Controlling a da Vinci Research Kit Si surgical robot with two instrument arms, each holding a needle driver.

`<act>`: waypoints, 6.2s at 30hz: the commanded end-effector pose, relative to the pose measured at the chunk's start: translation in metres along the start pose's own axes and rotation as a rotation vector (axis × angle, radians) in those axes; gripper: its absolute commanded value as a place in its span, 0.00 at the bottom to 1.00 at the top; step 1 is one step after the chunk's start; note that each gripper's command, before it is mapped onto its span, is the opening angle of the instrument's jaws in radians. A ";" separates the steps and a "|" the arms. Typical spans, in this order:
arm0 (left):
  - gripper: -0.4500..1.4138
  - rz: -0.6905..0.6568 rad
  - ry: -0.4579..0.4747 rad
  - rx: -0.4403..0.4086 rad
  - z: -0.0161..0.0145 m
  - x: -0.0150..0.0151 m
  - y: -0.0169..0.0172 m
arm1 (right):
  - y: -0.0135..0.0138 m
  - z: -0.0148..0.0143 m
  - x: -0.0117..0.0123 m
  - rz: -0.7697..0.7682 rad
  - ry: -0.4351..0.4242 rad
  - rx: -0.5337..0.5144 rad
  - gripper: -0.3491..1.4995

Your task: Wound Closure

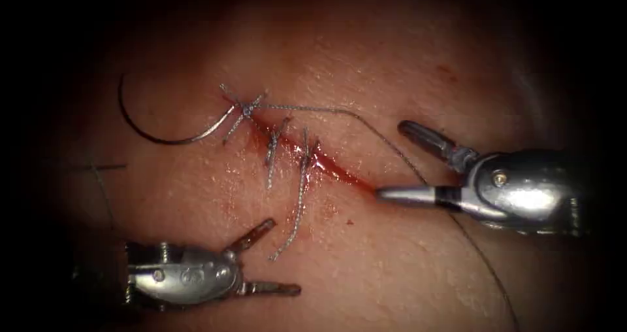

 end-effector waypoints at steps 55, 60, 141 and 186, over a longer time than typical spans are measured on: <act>0.00 0.015 -0.100 -0.043 -0.0033 0.0060 -0.0036 | -0.0043 0.0166 -0.0045 -0.628 -0.073 0.002 0.82; 0.00 0.016 -0.100 -0.044 -0.0035 0.0059 -0.0036 | -0.0044 0.0170 -0.0046 -0.653 -0.077 0.005 0.82; 0.92 0.011 0.221 -0.080 -0.0147 0.0060 -0.0118 | -0.0027 0.0074 -0.0026 -0.552 -0.036 -0.069 0.87; 0.89 0.167 0.006 0.088 -0.0152 -0.0112 -0.0170 | -0.0145 0.0258 0.0013 -0.401 0.047 -0.022 0.00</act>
